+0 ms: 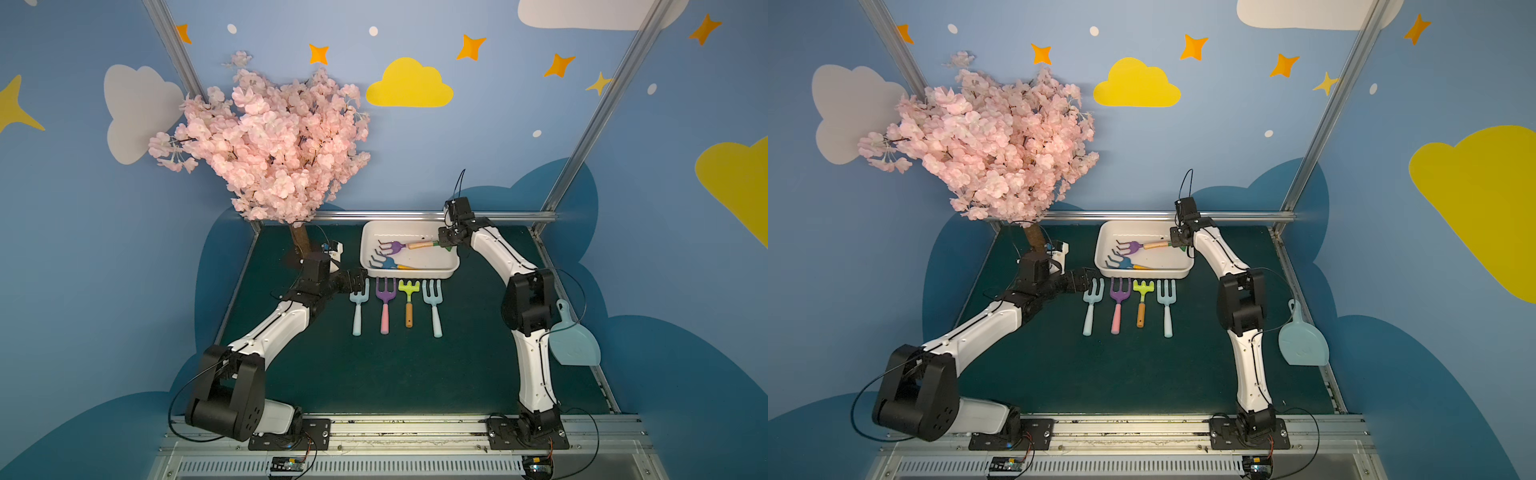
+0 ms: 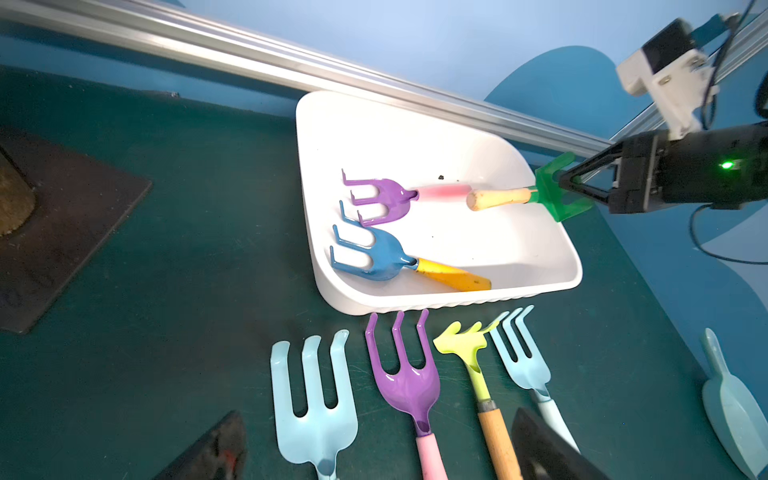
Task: Take the hand rake out of the storage box
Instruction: Pick up the rake from the storage box.
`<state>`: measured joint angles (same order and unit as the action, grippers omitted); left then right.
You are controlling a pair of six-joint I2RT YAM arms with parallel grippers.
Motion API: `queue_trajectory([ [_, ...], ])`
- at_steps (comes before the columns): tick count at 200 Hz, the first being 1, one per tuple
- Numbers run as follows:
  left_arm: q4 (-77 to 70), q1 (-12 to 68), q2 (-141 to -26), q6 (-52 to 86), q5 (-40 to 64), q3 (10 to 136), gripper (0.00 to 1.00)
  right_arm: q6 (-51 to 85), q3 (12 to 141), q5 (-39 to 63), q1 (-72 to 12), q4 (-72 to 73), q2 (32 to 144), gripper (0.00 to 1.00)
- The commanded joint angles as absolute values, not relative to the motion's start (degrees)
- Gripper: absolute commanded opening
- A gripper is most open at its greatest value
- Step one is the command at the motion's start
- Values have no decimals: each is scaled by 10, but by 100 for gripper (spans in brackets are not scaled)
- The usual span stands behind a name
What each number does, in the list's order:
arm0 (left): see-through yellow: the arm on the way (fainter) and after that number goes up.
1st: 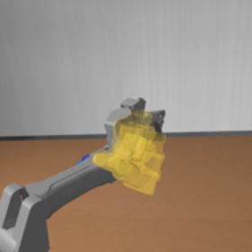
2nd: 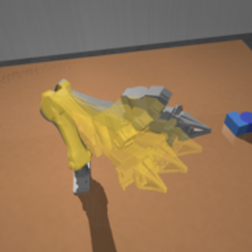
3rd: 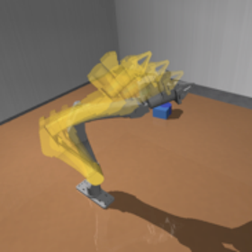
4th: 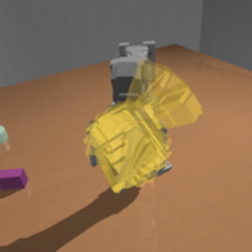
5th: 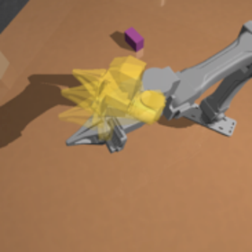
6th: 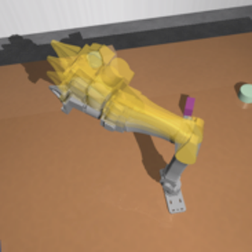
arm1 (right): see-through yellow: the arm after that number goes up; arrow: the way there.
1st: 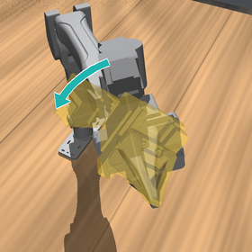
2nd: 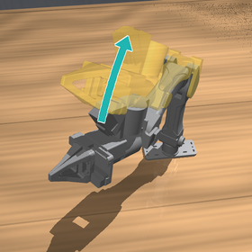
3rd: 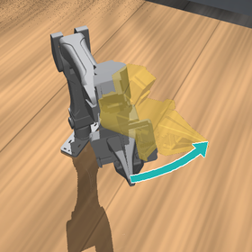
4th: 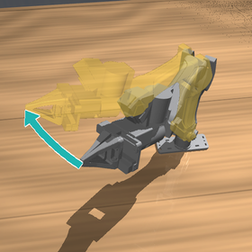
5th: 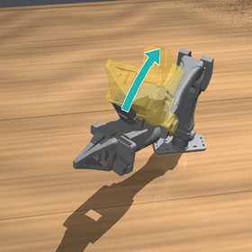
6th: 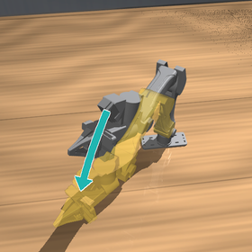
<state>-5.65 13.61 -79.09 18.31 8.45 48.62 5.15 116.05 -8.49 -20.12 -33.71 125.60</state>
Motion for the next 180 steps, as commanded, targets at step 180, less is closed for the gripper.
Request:
queue_trajectory([
  [180, 194, 380, -951, -106, 92, 721, 82, -85, 743, 188, -261, -210, 934, 0],
])
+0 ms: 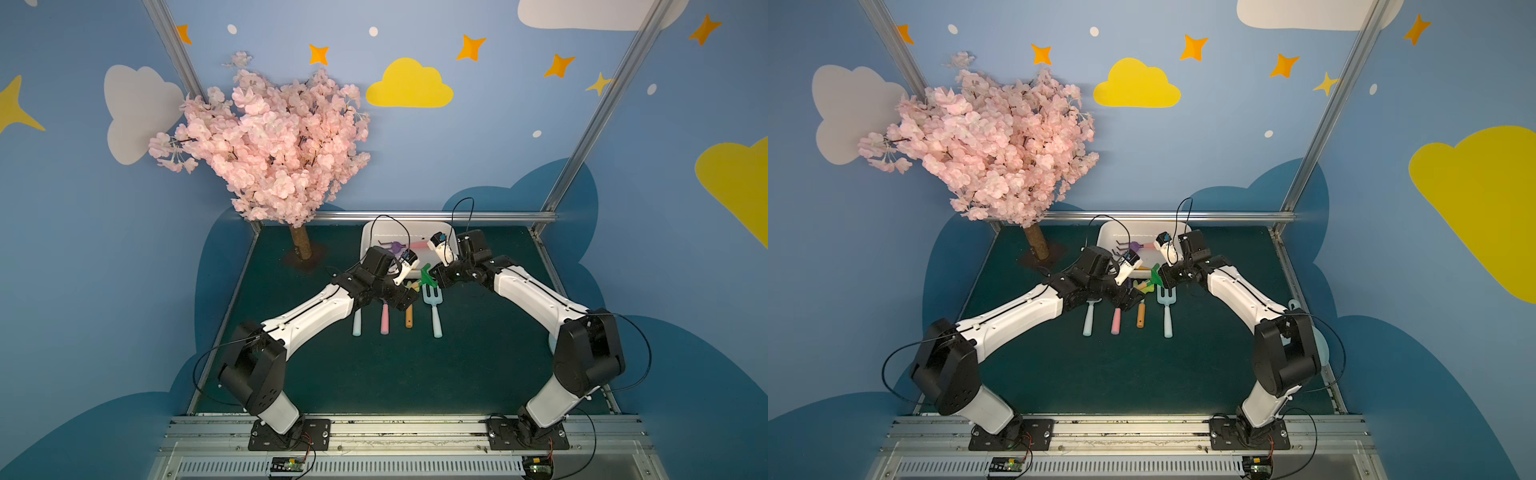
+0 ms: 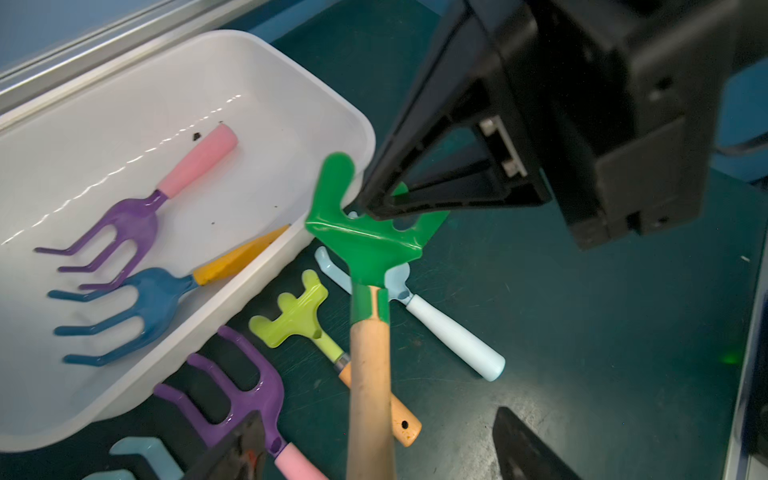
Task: Take the hand rake out of the storage box
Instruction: Pick up the rake from the storage box.
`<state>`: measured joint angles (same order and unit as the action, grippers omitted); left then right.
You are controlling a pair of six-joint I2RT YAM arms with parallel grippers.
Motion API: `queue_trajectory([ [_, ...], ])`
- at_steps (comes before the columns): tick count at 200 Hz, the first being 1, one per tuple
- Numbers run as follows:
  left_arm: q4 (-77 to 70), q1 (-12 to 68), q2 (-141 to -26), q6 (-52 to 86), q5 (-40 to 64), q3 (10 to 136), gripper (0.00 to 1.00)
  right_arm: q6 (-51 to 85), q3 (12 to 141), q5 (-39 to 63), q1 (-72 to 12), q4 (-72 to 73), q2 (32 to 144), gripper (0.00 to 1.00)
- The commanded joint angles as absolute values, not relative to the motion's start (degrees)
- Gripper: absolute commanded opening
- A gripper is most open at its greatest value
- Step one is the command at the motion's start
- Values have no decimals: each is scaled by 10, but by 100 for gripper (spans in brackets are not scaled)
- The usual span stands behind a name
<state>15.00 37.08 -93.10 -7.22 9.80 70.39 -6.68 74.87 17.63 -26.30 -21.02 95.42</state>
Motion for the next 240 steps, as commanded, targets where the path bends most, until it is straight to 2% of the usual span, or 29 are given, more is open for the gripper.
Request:
queue_trajectory([
  [1, 195, 379, -952, -106, 91, 722, 82, -85, 743, 188, -260, -210, 934, 0],
  [25, 209, 381, -976, -105, 55, 737, 72, -91, 746, 195, -260, -216, 938, 0],
  [52, 219, 396, -993, -89, 14, 756, 49, -98, 751, 210, -258, -231, 944, 0],
  [86, 218, 404, -1011, -85, -17, 769, 38, -111, 766, 210, -260, -259, 959, 0],
  [112, 221, 408, -1022, -82, -20, 778, 23, -108, 772, 206, -260, -267, 968, 0],
  [126, 221, 412, -1024, -78, -20, 778, 18, -96, 776, 205, -259, -269, 969, 0],
  [131, 221, 413, -1022, -77, -22, 777, 13, -91, 779, 206, -258, -273, 969, 0],
  [148, 220, 416, -1014, -65, -25, 770, 10, -82, 783, 217, -255, -277, 963, 0],
  [158, 221, 417, -1005, -55, -25, 761, 8, -77, 783, 226, -254, -276, 957, 7],
  [161, 220, 418, -1000, -50, -26, 758, 4, -75, 781, 229, -253, -275, 954, 10],
  [169, 220, 417, -990, -33, -31, 747, 3, -67, 776, 235, -252, -268, 946, 25],
  [178, 219, 417, -973, -16, -35, 730, 3, -58, 768, 246, -251, -258, 934, 35],
  [192, 212, 417, -939, 25, -50, 695, 3, -38, 748, 254, -247, -237, 913, 43],
  [208, 203, 418, -881, 76, -57, 640, 3, -12, 720, 258, -237, -214, 883, 56],
  [240, 185, 434, -708, 209, -90, 481, 3, 42, 666, 231, -212, -185, 817, 66],
])
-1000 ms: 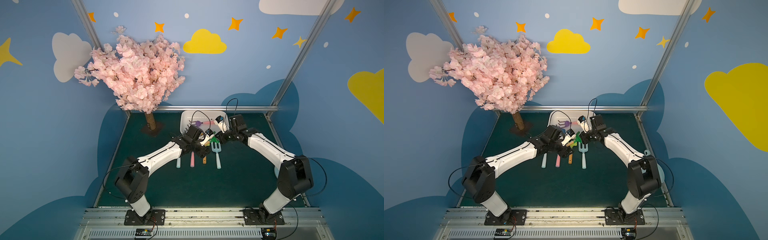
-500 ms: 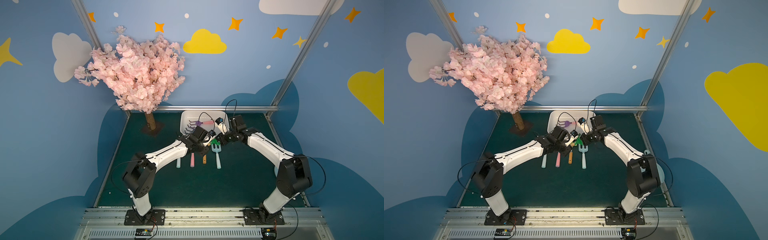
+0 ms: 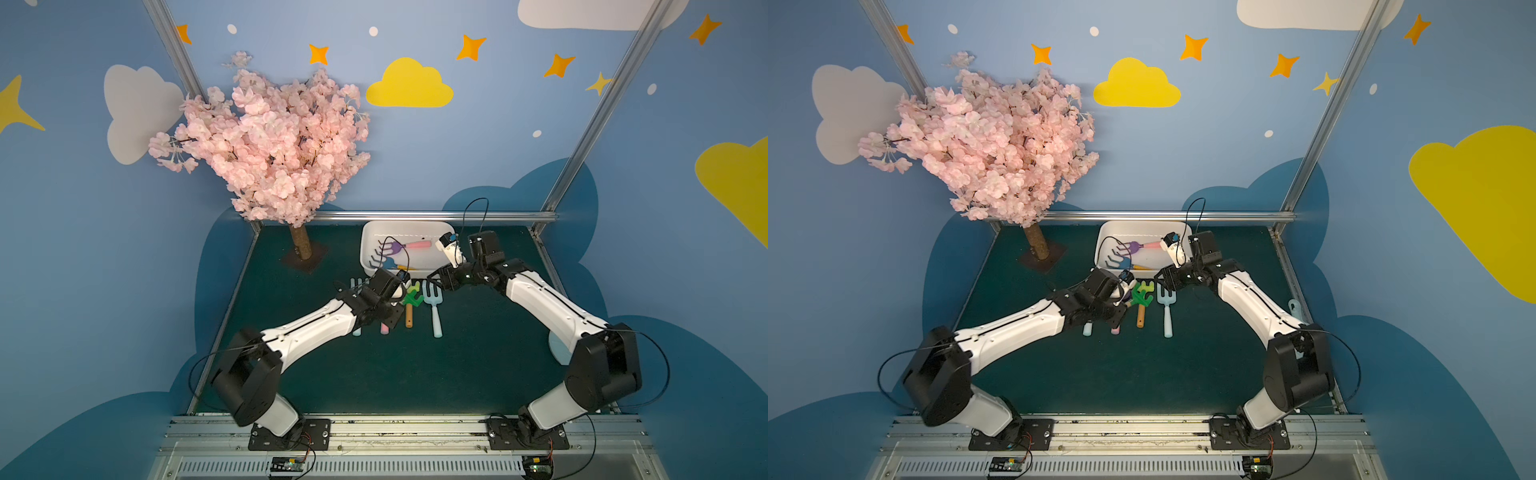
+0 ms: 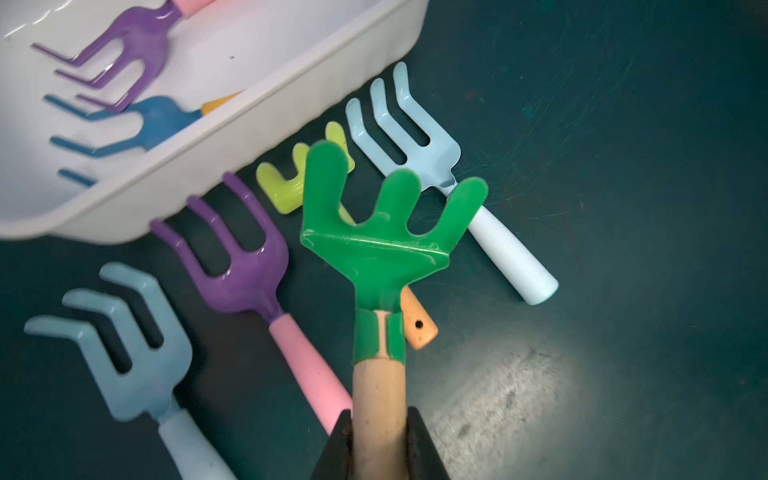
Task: Take the hand rake out of the storage box
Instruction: Pick up the rake from the storage box, then place the rake at the center of the board.
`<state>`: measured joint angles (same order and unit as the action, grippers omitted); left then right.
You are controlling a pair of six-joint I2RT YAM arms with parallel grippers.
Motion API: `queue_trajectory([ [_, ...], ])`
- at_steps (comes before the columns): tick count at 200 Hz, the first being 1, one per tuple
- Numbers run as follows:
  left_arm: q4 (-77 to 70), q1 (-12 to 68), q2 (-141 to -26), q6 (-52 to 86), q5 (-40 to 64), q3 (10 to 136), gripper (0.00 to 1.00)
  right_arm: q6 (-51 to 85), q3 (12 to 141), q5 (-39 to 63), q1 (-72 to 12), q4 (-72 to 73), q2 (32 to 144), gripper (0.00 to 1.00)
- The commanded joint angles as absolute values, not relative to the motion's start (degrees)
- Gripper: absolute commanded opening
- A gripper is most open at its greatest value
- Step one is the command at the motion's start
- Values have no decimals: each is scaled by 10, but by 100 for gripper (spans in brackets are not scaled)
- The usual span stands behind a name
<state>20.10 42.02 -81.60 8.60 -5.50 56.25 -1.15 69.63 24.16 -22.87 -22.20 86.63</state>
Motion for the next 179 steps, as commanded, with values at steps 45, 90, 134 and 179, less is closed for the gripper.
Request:
queue_trajectory([
  [45, 241, 528, -433, 427, -226, 277, 3, 82, 531, 203, -202, -38, 705, 88],
  [90, 271, 596, -390, 565, -272, 199, 3, 101, 515, 175, -202, -73, 673, 89],
  [134, 261, 623, -470, 644, -290, 187, 3, 114, 498, 145, -202, -87, 667, 90],
  [179, 204, 627, -491, 663, -275, 149, 15, 117, 488, 139, -202, -93, 660, 90],
])
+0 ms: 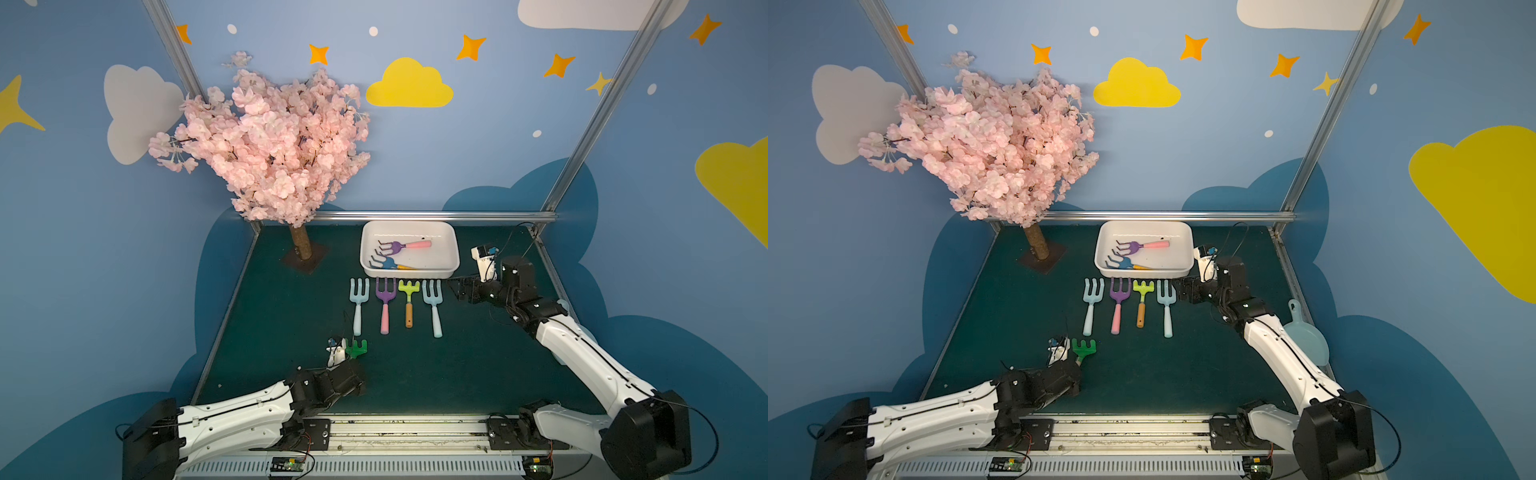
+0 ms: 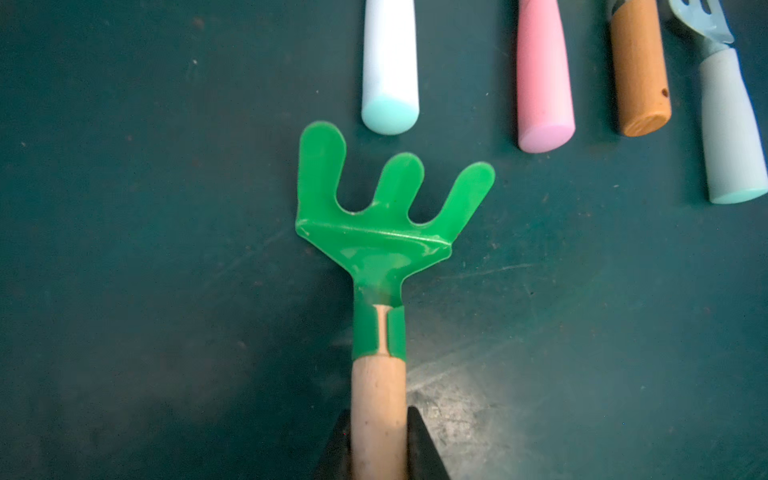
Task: Take the hand rake out of the storage box
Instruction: Place the rake at the center of the board.
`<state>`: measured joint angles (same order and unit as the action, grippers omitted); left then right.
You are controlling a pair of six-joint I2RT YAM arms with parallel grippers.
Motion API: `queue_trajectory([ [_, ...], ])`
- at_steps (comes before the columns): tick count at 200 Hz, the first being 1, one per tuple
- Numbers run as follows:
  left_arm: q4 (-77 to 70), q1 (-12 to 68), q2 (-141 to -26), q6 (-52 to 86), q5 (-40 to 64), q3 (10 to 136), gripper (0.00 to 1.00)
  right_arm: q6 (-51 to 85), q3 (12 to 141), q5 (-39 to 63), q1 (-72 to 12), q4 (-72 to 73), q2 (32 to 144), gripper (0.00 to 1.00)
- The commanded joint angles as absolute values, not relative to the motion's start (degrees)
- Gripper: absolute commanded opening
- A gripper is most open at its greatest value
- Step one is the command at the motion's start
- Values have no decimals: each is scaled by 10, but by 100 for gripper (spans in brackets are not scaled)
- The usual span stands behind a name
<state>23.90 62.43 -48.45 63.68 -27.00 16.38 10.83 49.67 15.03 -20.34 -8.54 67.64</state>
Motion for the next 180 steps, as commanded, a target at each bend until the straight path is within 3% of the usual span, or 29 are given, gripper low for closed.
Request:
queue_trajectory([
  [1, 203, 627, -492, 661, -274, 148, 16, 118, 488, 139, -202, -93, 660, 90],
  [72, 188, 628, -512, 646, -246, 132, 33, 120, 474, 149, -202, -84, 664, 90],
  [83, 194, 628, -515, 642, -247, 134, 33, 118, 474, 152, -203, -83, 668, 90],
  [100, 194, 628, -517, 637, -245, 136, 24, 108, 484, 152, -209, -92, 681, 90],
  [138, 199, 628, -543, 622, -246, 148, 19, 101, 522, 152, -224, -97, 743, 91],
  [180, 201, 628, -544, 627, -247, 149, 26, 91, 609, 144, -237, -106, 847, 91],
])
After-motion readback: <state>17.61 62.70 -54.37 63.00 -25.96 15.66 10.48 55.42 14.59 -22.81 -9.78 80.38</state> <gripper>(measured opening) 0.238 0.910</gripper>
